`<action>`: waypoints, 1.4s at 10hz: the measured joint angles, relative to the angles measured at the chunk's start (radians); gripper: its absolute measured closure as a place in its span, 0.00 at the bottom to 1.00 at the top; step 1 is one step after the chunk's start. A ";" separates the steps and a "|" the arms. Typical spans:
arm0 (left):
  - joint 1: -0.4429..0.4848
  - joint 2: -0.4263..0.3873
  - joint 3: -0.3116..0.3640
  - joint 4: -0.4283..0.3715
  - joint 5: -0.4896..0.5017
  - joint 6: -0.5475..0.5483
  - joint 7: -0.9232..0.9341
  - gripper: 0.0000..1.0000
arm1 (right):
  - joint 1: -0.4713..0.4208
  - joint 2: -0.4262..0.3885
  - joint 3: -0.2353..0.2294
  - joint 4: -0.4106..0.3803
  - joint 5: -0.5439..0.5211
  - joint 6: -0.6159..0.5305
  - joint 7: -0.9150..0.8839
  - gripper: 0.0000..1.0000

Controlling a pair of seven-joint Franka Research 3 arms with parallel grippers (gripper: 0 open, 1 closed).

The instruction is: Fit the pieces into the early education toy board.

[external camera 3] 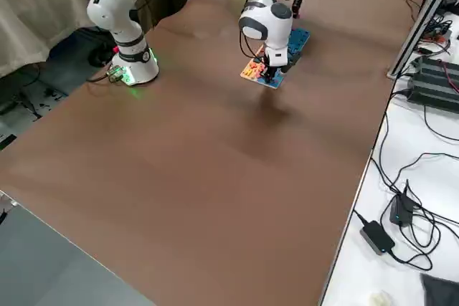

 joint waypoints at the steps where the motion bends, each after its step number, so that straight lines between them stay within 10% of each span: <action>1: -0.001 -0.003 -0.017 -0.021 0.000 0.017 -0.010 0.74 | 0.000 0.000 0.001 -0.003 0.000 0.000 0.000 0.64; 9: -0.014 -0.003 -0.049 -0.119 0.000 0.147 -0.032 0.74 | 0.000 0.000 0.000 -0.005 -0.001 -0.001 0.000 0.61; 14: -0.015 -0.003 -0.046 -0.134 0.001 0.170 -0.026 0.74 | 0.000 0.000 -0.001 -0.009 -0.001 -0.002 0.002 0.40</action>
